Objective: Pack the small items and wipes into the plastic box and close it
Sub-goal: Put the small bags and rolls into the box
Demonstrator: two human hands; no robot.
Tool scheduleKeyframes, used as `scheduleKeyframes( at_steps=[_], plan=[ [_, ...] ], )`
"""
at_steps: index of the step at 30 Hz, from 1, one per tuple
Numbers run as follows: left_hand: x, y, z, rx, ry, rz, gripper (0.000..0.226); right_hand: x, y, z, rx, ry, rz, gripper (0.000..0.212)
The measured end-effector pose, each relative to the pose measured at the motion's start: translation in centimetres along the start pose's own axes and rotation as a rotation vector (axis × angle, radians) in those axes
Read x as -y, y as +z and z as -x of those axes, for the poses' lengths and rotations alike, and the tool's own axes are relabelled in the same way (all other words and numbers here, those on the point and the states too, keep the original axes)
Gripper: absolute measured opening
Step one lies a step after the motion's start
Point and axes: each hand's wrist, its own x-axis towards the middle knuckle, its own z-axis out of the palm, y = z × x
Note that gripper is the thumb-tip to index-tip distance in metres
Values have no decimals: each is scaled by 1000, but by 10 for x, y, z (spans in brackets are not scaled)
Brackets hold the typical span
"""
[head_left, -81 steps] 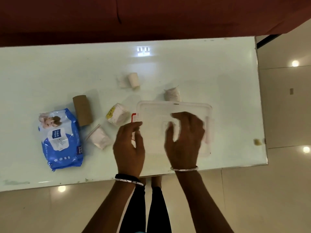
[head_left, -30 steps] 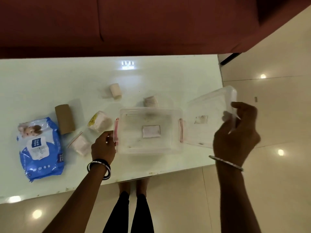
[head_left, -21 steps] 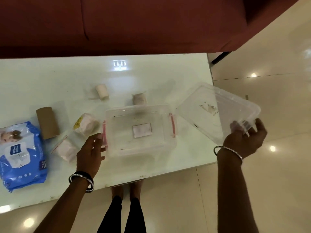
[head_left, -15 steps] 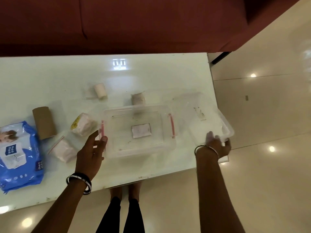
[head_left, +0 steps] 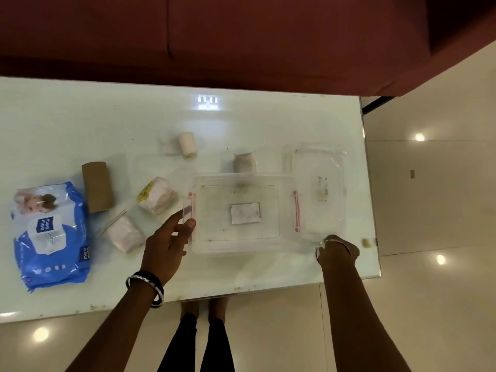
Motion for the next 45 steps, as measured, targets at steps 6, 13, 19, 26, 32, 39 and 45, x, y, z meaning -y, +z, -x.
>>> scheduleKeyframes(
  at_steps=[6,13,19,26,32,39,45],
  plan=[
    [6,-14,-4,-189,86,-24,30,35,33,78,-406,-739,9,37],
    [-2,-43,-39,-427,209,-217,17,82,110,143,-9,-1339,369,19],
    [3,-53,-76,-311,69,-377,47,120,156,133,194,-939,876,57],
    [19,-48,-93,-148,-79,-416,74,138,170,116,218,-730,955,67],
    [18,-41,-94,-149,-60,-370,52,137,175,111,210,-782,832,52],
    [8,-51,-87,-191,-61,-122,46,122,140,155,193,-1095,-12,39],
    [-4,-53,-57,-177,-136,143,52,44,103,189,239,-987,5,28]
  ],
)
